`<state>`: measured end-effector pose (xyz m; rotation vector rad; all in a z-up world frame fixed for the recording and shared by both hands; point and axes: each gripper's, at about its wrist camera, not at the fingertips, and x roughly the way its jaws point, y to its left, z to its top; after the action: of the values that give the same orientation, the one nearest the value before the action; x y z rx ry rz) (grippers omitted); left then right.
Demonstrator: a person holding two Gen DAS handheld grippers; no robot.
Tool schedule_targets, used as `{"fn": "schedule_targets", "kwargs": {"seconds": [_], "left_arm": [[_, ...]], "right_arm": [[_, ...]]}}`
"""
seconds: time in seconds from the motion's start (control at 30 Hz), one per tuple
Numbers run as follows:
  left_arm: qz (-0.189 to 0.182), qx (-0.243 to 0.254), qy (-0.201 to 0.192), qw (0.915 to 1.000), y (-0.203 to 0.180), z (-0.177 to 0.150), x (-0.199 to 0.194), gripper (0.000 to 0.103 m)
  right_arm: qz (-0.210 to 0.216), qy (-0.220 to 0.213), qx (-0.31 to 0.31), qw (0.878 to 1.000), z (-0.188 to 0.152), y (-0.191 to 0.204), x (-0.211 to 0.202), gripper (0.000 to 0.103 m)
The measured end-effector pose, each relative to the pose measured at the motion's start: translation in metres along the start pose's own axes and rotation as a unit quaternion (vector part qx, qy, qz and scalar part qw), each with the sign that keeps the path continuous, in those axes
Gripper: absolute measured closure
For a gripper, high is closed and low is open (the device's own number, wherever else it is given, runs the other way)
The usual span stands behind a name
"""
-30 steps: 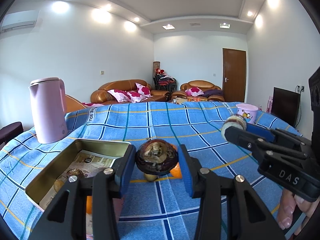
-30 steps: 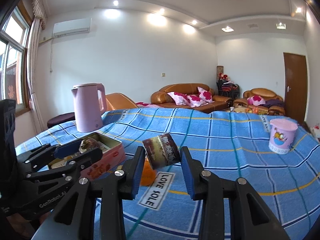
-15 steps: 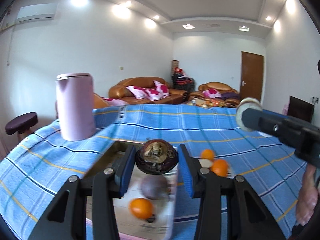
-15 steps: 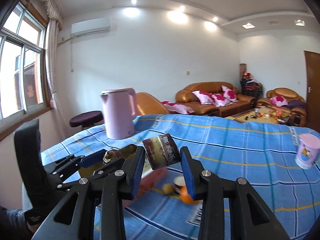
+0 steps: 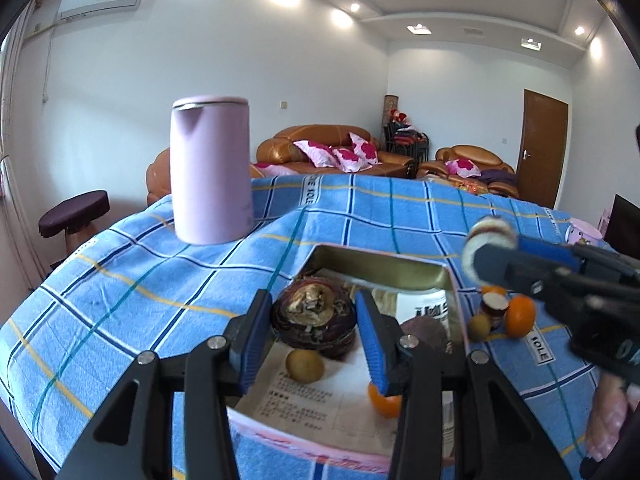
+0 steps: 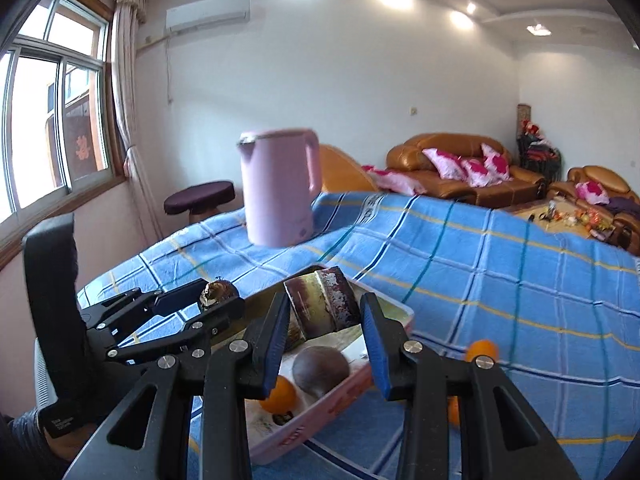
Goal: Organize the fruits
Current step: 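Carry the mangosteen in the left gripper over the tin while the right carries the cake there, then open both grippers to drop the mangosteen and the cake into the tin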
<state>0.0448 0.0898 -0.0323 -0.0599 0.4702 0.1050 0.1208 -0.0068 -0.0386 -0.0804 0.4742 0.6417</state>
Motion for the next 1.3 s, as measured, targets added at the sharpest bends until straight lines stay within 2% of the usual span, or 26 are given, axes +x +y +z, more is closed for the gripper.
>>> {"fn": "schedule_targets", "kwargs": {"seconds": [0.3,0.63,0.7,0.77,0.83,0.97,1.17,1.3], "left_arm": [[0.013,-0.008,0.018,0.9997,0.011,-0.012,0.007,0.058],[0.022,-0.026,0.022,0.9992,0.025,-0.019,0.007,0.053],[0.026,-0.029,0.017,0.9991,0.025,-0.018,0.005,0.047],[0.027,-0.035,0.011,0.9989,0.026,-0.017,0.002,0.031],[0.024,-0.032,0.005,0.9992,0.024,-0.016,-0.001,0.029],[0.016,-0.027,-0.006,0.9995,0.017,-0.013,-0.009,0.028],[0.010,-0.027,-0.012,0.9995,0.004,-0.012,-0.011,0.024],[0.011,-0.016,-0.007,0.9998,-0.006,-0.011,-0.006,0.024]], "right_arm": [[0.016,0.049,-0.006,0.999,-0.017,0.016,0.039,0.064],[0.034,0.069,-0.005,0.997,-0.022,0.021,0.054,0.063],[0.029,0.063,0.000,0.998,-0.023,0.017,0.051,0.054],[0.022,0.057,0.008,0.998,-0.022,0.011,0.045,0.047],[0.020,0.052,0.012,0.998,-0.023,0.005,0.038,0.046],[-0.009,0.039,0.007,0.999,-0.029,-0.013,0.012,0.046],[-0.110,0.042,0.002,0.993,-0.043,-0.059,-0.024,0.046],[-0.118,0.048,0.017,0.992,-0.043,-0.072,-0.021,0.046]]}}
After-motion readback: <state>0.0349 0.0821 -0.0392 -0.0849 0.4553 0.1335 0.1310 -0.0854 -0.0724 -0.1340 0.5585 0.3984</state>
